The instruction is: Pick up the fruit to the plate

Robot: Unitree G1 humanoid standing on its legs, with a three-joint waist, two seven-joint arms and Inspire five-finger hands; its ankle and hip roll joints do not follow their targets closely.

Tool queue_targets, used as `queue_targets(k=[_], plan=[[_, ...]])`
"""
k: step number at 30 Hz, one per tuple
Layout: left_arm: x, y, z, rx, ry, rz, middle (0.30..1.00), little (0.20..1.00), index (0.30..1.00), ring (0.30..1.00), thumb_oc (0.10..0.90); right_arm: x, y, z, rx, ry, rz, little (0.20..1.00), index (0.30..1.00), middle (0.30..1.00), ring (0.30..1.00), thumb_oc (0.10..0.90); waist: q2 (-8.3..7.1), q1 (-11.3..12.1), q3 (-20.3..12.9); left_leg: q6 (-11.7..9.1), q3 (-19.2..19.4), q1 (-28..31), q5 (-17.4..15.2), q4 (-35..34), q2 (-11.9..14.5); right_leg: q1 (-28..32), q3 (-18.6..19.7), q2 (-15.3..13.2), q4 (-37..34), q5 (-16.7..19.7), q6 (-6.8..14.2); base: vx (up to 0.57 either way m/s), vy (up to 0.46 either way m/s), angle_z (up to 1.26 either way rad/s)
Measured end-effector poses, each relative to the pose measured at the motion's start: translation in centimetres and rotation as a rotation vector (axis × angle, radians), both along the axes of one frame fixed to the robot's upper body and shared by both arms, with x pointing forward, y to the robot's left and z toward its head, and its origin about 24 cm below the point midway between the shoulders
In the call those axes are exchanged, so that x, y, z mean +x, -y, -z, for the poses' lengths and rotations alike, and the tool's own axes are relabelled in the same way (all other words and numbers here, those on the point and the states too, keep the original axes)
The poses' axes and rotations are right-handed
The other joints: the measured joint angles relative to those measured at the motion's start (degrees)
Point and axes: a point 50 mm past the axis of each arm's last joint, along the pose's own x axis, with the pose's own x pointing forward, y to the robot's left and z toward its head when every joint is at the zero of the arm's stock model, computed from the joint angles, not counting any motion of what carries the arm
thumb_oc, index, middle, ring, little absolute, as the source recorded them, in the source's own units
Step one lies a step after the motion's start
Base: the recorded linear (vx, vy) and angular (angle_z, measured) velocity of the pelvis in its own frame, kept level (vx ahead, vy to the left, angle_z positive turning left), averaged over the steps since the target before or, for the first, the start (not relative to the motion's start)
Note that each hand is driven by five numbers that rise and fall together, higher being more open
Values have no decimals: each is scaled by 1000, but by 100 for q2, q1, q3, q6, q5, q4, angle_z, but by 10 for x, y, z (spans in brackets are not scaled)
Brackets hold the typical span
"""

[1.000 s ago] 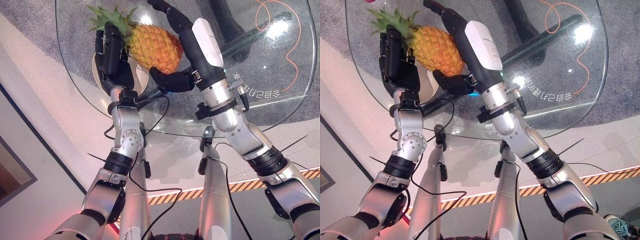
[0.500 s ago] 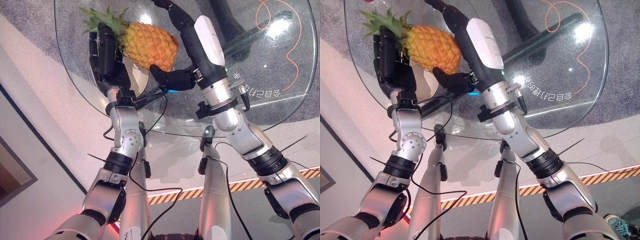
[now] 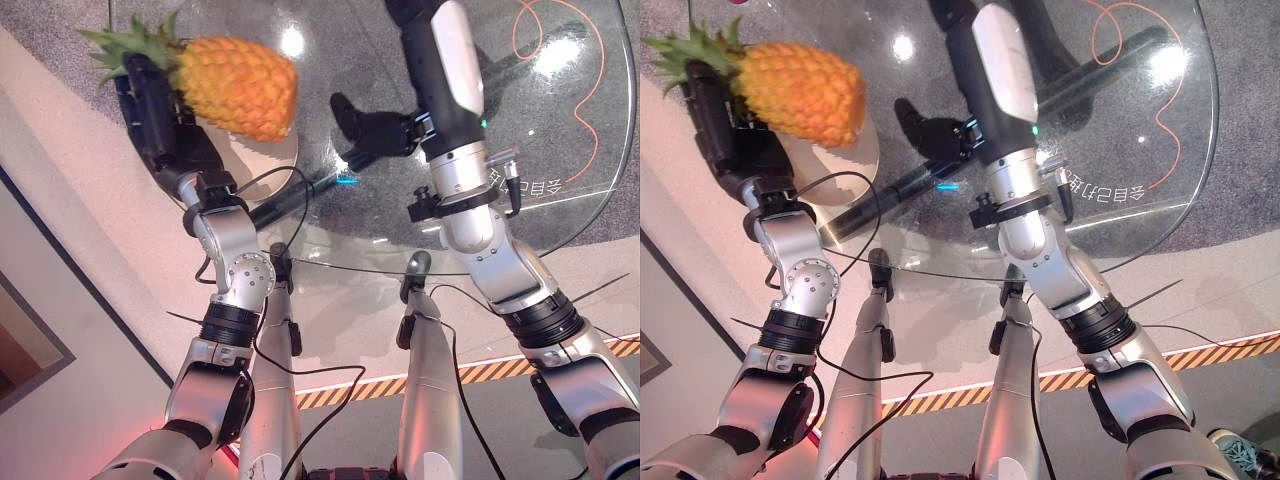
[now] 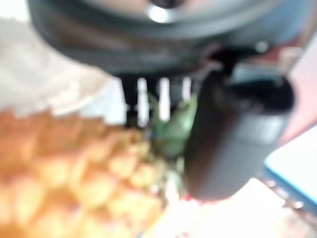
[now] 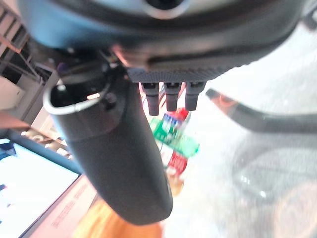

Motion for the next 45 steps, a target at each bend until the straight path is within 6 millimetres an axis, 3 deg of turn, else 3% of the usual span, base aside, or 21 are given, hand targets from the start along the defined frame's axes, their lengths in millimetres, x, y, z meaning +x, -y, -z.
queue_targets(k=[19,30,36,45], plan=[[-6,1,-5,79,-35,-113,300,200,300,300,100,3,8,12,67,-22,40,900,900,900,900,800,0,-1,0,-1,-1,0,1,13,0,3,1,0,13,0,0,0,0,0],[-12,-5,-8,122,-30,-210,300,200,300,300,100,15,59,47,315,-129,226,900,900,900,900,800,-3,-49,1,-1,-3,6,1,22,3,15,2,3,15,2,-2,0,0,0],[-14,-11,-11,132,-23,-253,300,200,300,300,100,16,73,55,424,-131,278,900,900,900,900,800,-84,-111,44,-2,-3,24,2,41,8,32,5,8,22,7,-7,0,0,0],[-16,-22,-13,189,-27,-358,300,200,300,300,100,25,110,71,730,-215,362,900,900,900,900,800,-99,-146,47,-6,0,61,8,44,19,62,10,17,22,18,-15,-2,4,0]])
